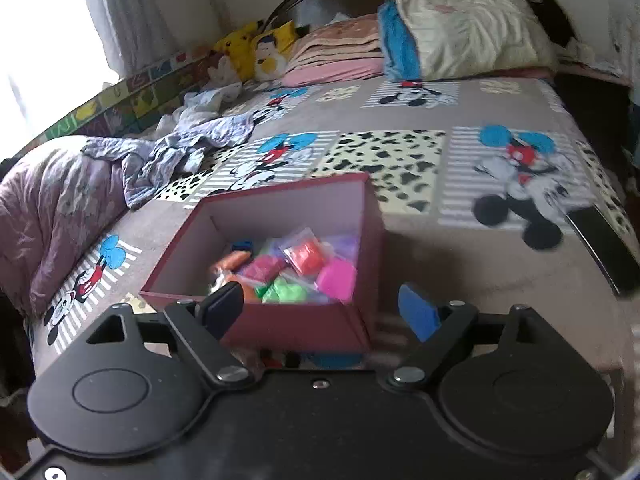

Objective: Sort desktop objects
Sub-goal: 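Move both tools to the photo-printed shoebox lid and grasp its edges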

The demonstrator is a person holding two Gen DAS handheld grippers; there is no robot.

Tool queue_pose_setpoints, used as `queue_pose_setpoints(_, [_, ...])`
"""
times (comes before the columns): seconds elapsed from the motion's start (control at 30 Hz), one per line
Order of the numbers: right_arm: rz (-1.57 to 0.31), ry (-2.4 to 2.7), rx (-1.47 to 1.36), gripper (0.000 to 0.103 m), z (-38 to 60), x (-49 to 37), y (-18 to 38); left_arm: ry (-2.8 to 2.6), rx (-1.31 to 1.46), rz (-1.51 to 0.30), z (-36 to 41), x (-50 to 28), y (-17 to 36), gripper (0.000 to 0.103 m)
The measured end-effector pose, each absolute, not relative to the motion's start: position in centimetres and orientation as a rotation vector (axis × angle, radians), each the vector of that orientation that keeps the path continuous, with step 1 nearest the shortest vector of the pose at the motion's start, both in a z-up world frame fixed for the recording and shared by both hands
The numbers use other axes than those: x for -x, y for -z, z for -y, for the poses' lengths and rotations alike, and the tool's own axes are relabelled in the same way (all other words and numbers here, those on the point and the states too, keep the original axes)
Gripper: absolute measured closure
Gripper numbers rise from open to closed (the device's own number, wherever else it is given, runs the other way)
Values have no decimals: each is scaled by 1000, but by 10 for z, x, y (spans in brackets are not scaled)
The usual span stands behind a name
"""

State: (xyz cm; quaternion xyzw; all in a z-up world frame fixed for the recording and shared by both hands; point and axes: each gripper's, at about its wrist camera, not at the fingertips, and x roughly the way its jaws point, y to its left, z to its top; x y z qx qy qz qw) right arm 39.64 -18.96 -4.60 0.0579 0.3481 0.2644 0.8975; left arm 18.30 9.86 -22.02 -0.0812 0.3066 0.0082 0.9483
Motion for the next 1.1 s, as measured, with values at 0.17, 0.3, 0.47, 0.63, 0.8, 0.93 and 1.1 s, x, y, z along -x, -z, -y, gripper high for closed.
queue_pose_setpoints(0.17, [-709, -471, -165, 14, 238, -354, 70, -16, 120, -644, -92, -187, 221, 12])
queue_pose_setpoints(0.3, [-727, -392, -176, 13, 274, -324, 98, -16, 116, -657, -92, -187, 218, 12])
queue_pose_setpoints(0.47, [-744, -305, -238, 12, 315, -295, 124, -27, 130, -715, -95, -184, 208, 12])
queue_pose_setpoints(0.63, [-705, -239, -261, 11, 345, -272, 134, -81, 145, -697, -90, -168, 187, 12])
queue_pose_setpoints(0.8, [-658, -162, -308, 10, 372, -260, 145, -42, 110, -628, -64, -161, 158, 12])
queue_pose_setpoints(0.93, [-659, -135, -330, 10, 384, -260, 156, 66, 108, -607, -34, -173, 146, 12])
queue_pose_setpoints(1.1, [-650, -104, -338, 10, 394, -263, 164, 212, 141, -650, 7, -201, 153, 12])
